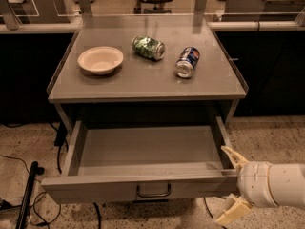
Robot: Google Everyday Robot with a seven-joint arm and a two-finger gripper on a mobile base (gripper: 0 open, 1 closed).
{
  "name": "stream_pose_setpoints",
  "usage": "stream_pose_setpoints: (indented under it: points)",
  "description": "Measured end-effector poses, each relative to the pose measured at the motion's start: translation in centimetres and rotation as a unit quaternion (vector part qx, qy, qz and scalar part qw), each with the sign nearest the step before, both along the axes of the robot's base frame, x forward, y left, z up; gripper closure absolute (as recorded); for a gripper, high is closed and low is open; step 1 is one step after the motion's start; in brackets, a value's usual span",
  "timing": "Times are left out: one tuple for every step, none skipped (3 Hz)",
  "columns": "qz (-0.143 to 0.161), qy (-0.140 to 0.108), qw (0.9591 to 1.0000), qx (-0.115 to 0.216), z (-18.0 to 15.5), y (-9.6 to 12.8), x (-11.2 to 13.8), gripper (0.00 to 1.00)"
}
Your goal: Open top drawer
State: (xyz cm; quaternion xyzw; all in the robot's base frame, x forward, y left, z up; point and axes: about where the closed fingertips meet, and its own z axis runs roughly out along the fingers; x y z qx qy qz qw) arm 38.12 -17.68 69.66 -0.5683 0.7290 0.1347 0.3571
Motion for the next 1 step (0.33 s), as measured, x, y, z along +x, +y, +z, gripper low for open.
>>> stream_pose_setpoints:
  points:
    - [0.0,0.0,1.0,0.0,0.0,0.0,0.0,0.0]
